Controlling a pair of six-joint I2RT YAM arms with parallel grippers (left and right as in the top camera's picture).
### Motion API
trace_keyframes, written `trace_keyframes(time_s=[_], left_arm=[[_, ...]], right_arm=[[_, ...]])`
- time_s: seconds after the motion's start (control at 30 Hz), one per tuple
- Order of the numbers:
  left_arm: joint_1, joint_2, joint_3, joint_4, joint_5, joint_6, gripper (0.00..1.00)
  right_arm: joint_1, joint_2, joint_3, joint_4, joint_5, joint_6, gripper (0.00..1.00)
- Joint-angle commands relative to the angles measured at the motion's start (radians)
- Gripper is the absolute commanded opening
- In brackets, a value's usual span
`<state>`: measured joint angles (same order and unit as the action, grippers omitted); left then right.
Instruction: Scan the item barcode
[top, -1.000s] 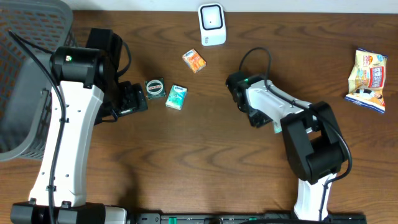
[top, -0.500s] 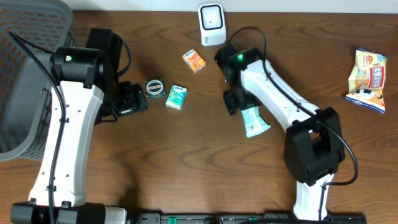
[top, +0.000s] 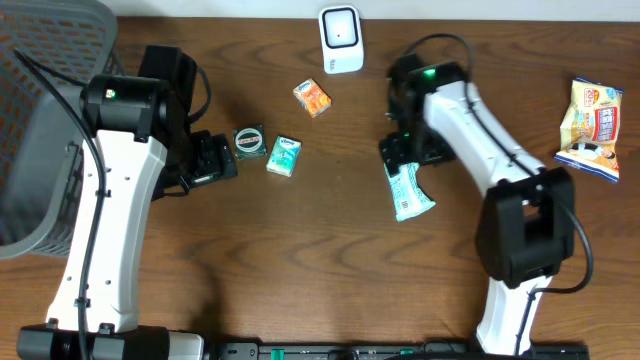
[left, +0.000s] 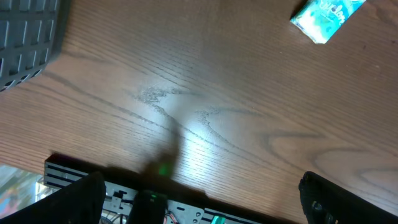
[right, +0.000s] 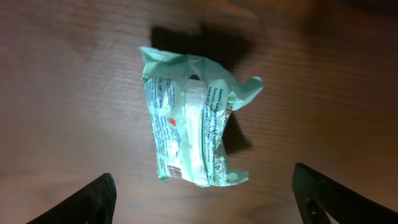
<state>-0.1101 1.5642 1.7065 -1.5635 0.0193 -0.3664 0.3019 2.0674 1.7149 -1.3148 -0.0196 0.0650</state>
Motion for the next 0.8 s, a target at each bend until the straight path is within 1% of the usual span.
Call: trace_keyframes(time_s=[0.0, 0.1, 0.17, 0.23, 0.33, 0.4, 0.43, 0.47, 0.53, 0.57, 0.67, 0.73, 0.77], left_arm=[[0.002, 0.004, -0.001, -0.003, -0.013, -0.002, 0.97], [0.002, 0.004, -0.001, -0.003, -0.013, -0.002, 0.98], [0.002, 0.004, -0.001, -0.003, -0.013, -0.002, 0.98], [0.002, 0.004, -0.001, -0.003, -0.013, -0.002, 0.98], [0.002, 0.004, -0.001, -0.003, -0.013, -0.002, 0.98], [0.002, 0.004, -0.001, -0.003, -0.013, -0.002, 0.98], [0.002, 0.004, -0.001, -0.003, -0.013, -0.002, 0.98], [0.002, 0.004, -0.001, -0.003, -0.013, -0.002, 0.98], [0.002, 0.004, -0.001, -0.003, -0.013, -0.002, 0.97], [0.002, 0.004, -0.001, -0.003, -0.013, -0.002, 0.97], [0.002, 0.004, -0.001, -0.003, -0.013, -0.002, 0.98], [0.002, 0.004, -0.001, -0.003, -0.013, -0.002, 0.98], [0.002, 0.004, -0.001, -0.002, -0.013, -0.002, 0.98]], right_arm=[[-0.085, -0.003, -0.038, 0.018, -0.229, -0.170, 0.85], [-0.135, -0.003, -0.089, 0.077, -0.278, -0.171, 0.84], [-0.160, -0.003, -0.138, 0.137, -0.327, -0.171, 0.79], [-0.175, -0.003, -0.182, 0.189, -0.386, -0.171, 0.77], [-0.182, -0.003, -0.253, 0.267, -0.436, -0.171, 0.77], [-0.177, -0.003, -0.290, 0.305, -0.436, -0.171, 0.73], [-0.173, -0.003, -0.307, 0.325, -0.435, -0.171, 0.67], [-0.169, -0.003, -0.327, 0.350, -0.435, -0.170, 0.49], [-0.169, -0.003, -0.329, 0.359, -0.435, -0.150, 0.27], [-0.170, -0.005, -0.324, 0.361, -0.435, -0.137, 0.19], [-0.171, -0.007, -0.291, 0.349, -0.412, -0.117, 0.08], [-0.169, -0.008, -0.247, 0.315, -0.351, -0.095, 0.01], [-0.167, -0.008, -0.221, 0.291, -0.318, -0.080, 0.01]])
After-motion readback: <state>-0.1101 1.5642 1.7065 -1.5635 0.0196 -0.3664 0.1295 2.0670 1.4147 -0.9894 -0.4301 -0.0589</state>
